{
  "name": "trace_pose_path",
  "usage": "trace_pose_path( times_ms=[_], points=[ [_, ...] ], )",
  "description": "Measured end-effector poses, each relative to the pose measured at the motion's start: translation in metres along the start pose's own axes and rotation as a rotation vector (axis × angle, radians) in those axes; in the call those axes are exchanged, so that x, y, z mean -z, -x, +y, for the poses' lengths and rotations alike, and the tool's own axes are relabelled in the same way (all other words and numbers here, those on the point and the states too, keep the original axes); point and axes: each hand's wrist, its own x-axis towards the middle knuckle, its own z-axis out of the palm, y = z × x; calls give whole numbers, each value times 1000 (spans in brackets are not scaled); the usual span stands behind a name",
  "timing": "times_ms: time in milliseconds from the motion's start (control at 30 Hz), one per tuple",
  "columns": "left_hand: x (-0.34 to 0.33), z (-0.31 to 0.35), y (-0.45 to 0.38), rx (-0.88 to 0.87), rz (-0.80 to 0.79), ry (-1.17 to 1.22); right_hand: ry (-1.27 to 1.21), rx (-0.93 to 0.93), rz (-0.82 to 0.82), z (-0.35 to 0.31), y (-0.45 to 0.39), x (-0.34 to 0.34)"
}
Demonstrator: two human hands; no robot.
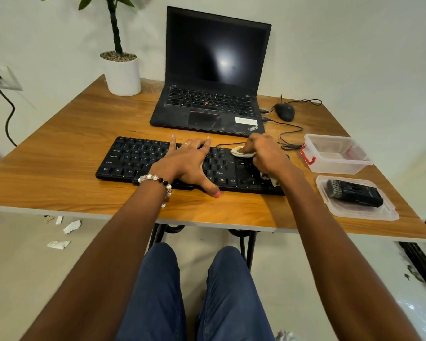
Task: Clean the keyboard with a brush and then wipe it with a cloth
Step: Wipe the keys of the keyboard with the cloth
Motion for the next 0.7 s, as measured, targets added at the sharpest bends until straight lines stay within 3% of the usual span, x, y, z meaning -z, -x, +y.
trace_pose_path(
  times_ms=[267, 433, 700],
  points=[
    [0, 1, 0, -8, 10, -3, 180, -147, 55, -5, 3, 1],
    [1, 3, 2, 4, -6, -5, 88, -19, 47, -36, -8, -11],
    [0, 2, 3, 5, -2, 5, 88, 153, -49, 2, 1, 14]
  ],
)
